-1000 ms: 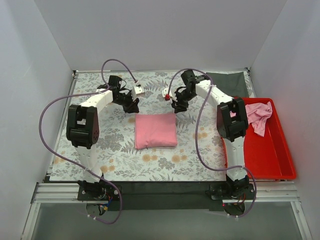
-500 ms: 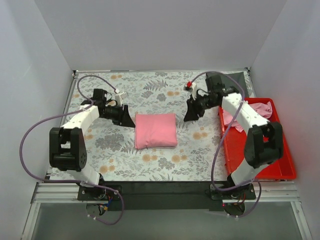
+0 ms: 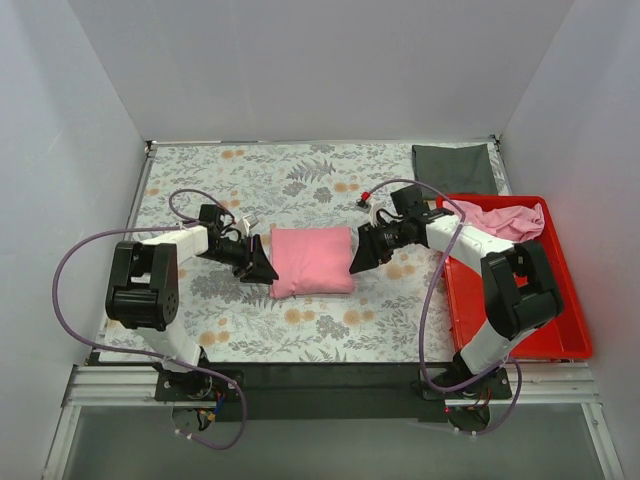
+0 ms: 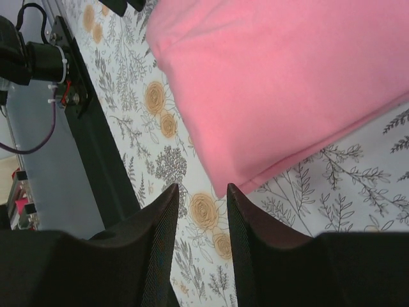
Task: Fold and stack the t-shirts
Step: Fold the tshirt
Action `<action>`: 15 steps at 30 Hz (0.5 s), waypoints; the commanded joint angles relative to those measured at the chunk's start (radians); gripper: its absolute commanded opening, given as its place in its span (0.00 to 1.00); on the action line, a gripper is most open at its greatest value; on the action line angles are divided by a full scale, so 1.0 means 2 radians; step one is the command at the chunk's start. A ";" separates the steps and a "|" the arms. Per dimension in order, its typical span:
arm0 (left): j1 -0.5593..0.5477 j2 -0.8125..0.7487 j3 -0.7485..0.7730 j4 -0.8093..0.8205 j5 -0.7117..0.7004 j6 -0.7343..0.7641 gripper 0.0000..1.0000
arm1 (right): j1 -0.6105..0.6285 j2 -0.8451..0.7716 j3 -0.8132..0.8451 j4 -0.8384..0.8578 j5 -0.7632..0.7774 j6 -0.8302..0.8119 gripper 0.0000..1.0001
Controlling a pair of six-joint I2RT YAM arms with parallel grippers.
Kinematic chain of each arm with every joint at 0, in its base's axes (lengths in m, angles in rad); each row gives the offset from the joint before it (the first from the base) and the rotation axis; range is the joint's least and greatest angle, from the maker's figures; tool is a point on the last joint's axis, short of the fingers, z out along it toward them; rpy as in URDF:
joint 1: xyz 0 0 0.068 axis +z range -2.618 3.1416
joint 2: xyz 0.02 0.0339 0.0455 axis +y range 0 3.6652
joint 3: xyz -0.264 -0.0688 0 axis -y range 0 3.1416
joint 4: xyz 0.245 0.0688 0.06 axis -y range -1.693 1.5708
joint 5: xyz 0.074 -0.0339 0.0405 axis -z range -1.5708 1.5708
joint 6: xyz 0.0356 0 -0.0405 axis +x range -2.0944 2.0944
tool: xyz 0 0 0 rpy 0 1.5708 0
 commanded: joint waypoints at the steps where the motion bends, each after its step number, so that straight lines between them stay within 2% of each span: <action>1: -0.005 0.007 0.015 0.031 0.000 -0.021 0.33 | 0.010 0.017 0.024 0.056 -0.005 0.035 0.42; 8: -0.005 0.066 0.034 0.072 -0.028 -0.048 0.33 | 0.013 0.112 0.059 0.074 0.048 0.036 0.45; 15: -0.004 0.132 0.091 0.099 -0.045 -0.048 0.32 | -0.003 0.196 0.128 0.068 0.107 0.009 0.43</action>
